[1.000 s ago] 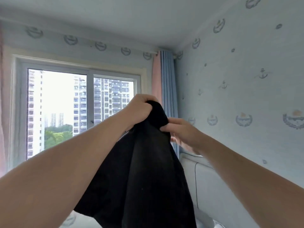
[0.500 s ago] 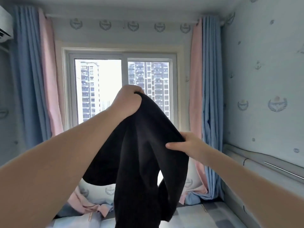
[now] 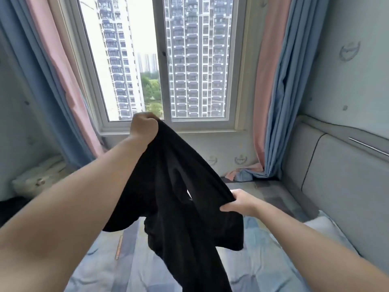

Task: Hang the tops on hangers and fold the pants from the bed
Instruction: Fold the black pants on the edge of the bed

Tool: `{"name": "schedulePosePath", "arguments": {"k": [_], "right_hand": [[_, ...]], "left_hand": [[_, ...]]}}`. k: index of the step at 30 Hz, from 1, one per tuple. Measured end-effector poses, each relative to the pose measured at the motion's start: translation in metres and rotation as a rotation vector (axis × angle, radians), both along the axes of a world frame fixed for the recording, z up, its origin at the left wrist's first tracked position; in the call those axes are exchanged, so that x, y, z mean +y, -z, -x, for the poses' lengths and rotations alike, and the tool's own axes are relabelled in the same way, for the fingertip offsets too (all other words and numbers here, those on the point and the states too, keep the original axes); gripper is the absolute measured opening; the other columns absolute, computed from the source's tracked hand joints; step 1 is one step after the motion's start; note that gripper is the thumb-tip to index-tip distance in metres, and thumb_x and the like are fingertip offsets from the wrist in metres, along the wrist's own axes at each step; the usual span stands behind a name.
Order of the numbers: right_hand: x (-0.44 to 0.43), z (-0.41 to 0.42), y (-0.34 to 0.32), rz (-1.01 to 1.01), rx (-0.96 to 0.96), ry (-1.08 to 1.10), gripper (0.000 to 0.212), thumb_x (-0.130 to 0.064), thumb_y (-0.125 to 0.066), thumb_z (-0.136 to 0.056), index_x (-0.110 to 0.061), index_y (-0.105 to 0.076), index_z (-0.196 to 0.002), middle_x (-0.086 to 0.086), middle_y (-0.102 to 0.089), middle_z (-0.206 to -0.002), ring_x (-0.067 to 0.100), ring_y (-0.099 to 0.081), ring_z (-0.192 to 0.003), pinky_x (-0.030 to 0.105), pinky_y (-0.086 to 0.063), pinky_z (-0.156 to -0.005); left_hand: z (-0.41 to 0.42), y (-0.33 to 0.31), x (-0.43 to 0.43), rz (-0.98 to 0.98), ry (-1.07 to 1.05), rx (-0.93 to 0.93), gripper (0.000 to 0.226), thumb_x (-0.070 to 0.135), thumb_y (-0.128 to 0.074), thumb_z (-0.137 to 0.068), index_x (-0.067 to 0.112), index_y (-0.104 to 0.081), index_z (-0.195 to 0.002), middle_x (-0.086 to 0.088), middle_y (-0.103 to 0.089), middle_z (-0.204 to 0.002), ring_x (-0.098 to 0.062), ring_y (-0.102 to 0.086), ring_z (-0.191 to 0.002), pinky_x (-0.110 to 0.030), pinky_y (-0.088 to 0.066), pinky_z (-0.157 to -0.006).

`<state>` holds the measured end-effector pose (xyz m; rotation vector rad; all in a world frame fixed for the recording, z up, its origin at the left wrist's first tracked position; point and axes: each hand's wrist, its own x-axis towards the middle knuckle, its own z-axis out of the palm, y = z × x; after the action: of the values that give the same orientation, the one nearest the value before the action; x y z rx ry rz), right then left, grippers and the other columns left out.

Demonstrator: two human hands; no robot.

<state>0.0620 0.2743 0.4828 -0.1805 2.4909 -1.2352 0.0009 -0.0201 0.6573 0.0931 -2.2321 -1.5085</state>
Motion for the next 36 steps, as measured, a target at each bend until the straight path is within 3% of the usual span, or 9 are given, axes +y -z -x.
{"name": "schedulePosePath", "arguments": {"k": [4,8,13,16,20,24,26,31,36], "right_hand": [[0.0,-0.014,0.032,0.127,0.055,0.221,0.007,-0.021,-0.07,-0.091,-0.02,-0.073,-0.097,0.001,-0.076,-0.096,0.009,-0.073,-0.077,0.024,-0.058,-0.072],[-0.005,-0.027,0.036,0.312,-0.041,0.366,0.02,-0.02,-0.075,-0.089,-0.004,-0.072,-0.1,0.012,-0.076,-0.087,0.018,-0.074,-0.069,0.026,-0.059,-0.059],[-0.045,-0.049,0.059,0.261,-0.219,0.259,0.027,-0.029,-0.08,-0.083,-0.009,-0.074,-0.1,0.009,-0.075,-0.096,0.025,-0.072,-0.092,0.038,-0.058,-0.082],[-0.061,-0.059,0.066,0.466,-0.278,0.346,0.032,-0.028,-0.08,-0.084,-0.01,-0.07,-0.108,0.011,-0.074,-0.1,0.021,-0.073,-0.088,0.033,-0.06,-0.069],[-0.061,-0.067,0.071,0.704,-0.328,0.39,0.032,-0.013,-0.071,-0.091,-0.017,-0.061,-0.12,0.009,-0.071,-0.107,0.021,-0.07,-0.093,0.032,-0.058,-0.076],[-0.056,-0.079,0.077,0.949,-0.365,0.313,0.045,-0.001,-0.059,-0.095,-0.018,-0.049,-0.135,0.009,-0.069,-0.113,0.019,-0.071,-0.091,0.029,-0.058,-0.068],[-0.05,-0.085,0.081,1.016,-0.344,0.275,0.05,-0.004,-0.059,-0.095,-0.02,-0.043,-0.14,0.006,-0.067,-0.125,0.017,-0.07,-0.094,0.029,-0.057,-0.07],[-0.043,-0.104,0.104,0.751,-0.262,0.21,0.053,-0.022,-0.069,-0.088,-0.024,-0.048,-0.137,0.004,-0.068,-0.125,0.019,-0.067,-0.108,0.038,-0.053,-0.094],[-0.051,-0.137,0.149,0.352,-0.347,0.063,0.063,-0.048,-0.082,-0.071,-0.045,-0.054,-0.127,-0.022,-0.067,-0.118,-0.003,-0.064,-0.108,0.02,-0.053,-0.087]], "left_hand": [[0.003,0.102,-0.004,0.004,-0.009,-0.175,0.034,-0.004,-0.04,-0.081,0.017,-0.067,-0.08,-0.001,-0.065,-0.082,-0.022,-0.06,-0.084,-0.028,-0.047,-0.069],[-0.031,0.195,0.009,-0.026,0.168,-0.331,0.004,0.017,-0.066,-0.094,0.016,-0.064,-0.09,-0.01,-0.068,-0.098,-0.023,-0.06,-0.087,-0.029,-0.048,-0.067],[-0.122,0.266,0.042,0.074,0.614,-0.533,0.059,0.039,-0.081,-0.081,0.036,-0.051,-0.131,0.016,-0.051,-0.134,0.001,-0.046,-0.123,-0.022,-0.041,-0.098],[-0.18,0.294,0.057,-0.183,0.614,-0.578,0.066,0.054,-0.082,-0.069,0.048,-0.047,-0.125,0.026,-0.057,-0.121,0.018,-0.058,-0.103,-0.009,-0.05,-0.079],[-0.223,0.322,0.075,-0.333,0.483,-0.662,0.077,0.066,-0.084,-0.06,0.04,-0.051,-0.124,0.016,-0.067,-0.117,-0.001,-0.067,-0.104,-0.035,-0.057,-0.092],[-0.216,0.322,0.077,-0.309,0.392,-0.586,0.019,0.038,-0.063,-0.094,0.032,-0.065,-0.112,0.008,-0.074,-0.106,-0.014,-0.069,-0.103,-0.049,-0.053,-0.097],[-0.209,0.316,0.074,-0.34,0.345,-0.523,0.017,0.028,-0.053,-0.103,0.028,-0.07,-0.105,0.006,-0.075,-0.101,-0.015,-0.07,-0.1,-0.049,-0.054,-0.095],[-0.201,0.308,0.066,-0.47,0.284,-0.545,0.025,0.032,-0.047,-0.106,0.024,-0.071,-0.106,0.001,-0.076,-0.102,-0.019,-0.072,-0.1,-0.05,-0.056,-0.094],[-0.184,0.295,0.054,-0.649,0.209,-0.541,0.025,0.04,-0.047,-0.105,0.026,-0.068,-0.106,0.003,-0.076,-0.104,-0.021,-0.072,-0.103,-0.043,-0.059,-0.088]]}}
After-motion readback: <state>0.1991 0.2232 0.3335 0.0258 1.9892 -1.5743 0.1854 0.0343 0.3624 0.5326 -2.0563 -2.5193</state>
